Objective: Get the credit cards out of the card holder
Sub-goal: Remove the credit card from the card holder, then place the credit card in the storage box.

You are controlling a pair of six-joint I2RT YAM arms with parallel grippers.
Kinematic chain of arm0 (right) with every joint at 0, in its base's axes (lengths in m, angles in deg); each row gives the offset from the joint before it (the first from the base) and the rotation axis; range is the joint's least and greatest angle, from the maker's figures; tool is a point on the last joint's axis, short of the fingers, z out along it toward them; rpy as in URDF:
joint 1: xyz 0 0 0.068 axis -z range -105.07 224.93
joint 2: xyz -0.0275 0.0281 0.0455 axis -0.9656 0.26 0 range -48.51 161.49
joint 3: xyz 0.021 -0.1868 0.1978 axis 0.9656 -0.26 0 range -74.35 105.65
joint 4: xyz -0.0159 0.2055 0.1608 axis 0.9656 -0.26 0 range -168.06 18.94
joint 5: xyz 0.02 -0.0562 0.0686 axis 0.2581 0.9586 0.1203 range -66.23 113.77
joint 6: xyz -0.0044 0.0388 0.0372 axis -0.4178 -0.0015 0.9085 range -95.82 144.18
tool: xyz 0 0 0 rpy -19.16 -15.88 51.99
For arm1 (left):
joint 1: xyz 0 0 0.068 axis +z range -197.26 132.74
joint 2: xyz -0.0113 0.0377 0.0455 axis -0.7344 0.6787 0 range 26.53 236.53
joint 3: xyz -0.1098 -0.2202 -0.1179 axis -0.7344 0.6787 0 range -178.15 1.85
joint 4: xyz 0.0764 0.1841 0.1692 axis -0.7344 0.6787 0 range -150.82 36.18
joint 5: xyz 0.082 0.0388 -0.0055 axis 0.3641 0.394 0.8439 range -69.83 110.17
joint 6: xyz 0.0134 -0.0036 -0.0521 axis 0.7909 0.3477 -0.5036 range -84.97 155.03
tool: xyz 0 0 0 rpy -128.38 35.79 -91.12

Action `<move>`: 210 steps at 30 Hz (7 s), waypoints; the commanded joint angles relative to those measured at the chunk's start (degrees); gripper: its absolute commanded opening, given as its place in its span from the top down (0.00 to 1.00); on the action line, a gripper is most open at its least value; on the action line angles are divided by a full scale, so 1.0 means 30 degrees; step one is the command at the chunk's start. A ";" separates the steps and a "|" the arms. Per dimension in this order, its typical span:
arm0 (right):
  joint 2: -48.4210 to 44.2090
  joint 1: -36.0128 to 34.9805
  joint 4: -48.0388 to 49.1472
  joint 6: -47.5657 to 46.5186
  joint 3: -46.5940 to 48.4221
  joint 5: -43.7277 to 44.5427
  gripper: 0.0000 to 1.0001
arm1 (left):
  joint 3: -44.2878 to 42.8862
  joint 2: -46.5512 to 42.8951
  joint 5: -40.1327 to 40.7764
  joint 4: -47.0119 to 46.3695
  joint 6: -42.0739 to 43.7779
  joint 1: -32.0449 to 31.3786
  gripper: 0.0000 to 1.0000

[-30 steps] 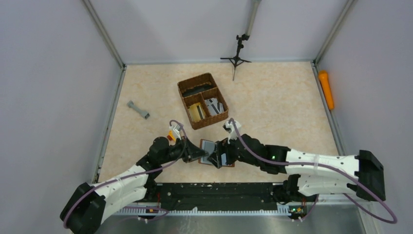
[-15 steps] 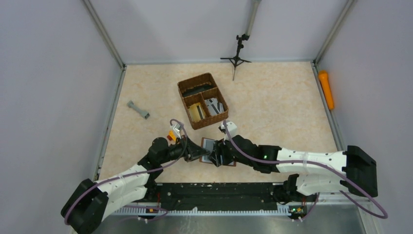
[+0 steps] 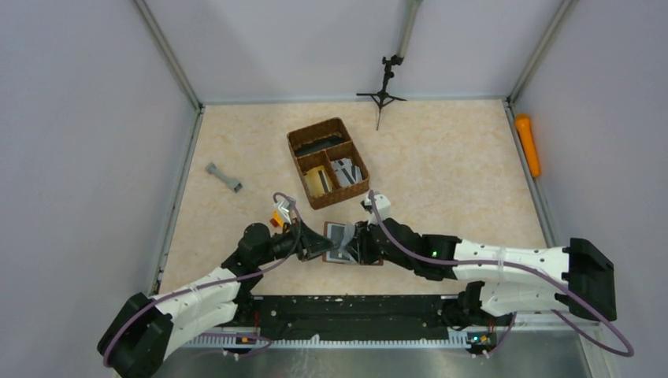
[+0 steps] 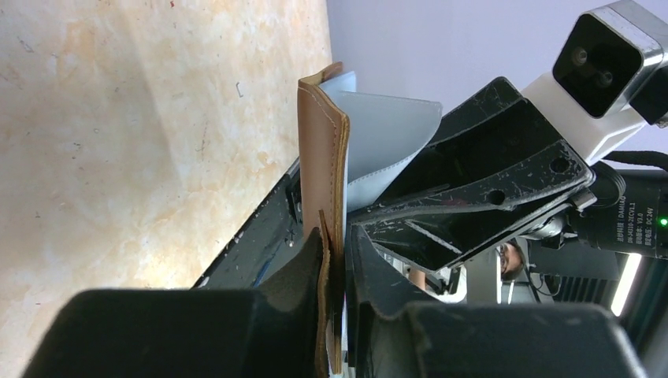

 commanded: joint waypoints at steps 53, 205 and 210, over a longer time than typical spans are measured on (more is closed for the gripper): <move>-0.5320 0.4004 1.0569 0.6061 -0.6604 -0.7788 0.81 | -0.0468 -0.2078 -0.1415 -0.3034 -0.0351 -0.0208 1.00; 0.3334 0.9277 1.1873 1.4960 0.1114 0.0780 1.00 | -0.2524 -0.4670 0.2389 1.3288 0.7971 0.1640 1.00; 0.8353 0.9046 1.2639 1.6120 0.4685 0.1264 1.00 | -0.2055 -0.4536 0.2498 1.3284 0.8441 0.1668 1.00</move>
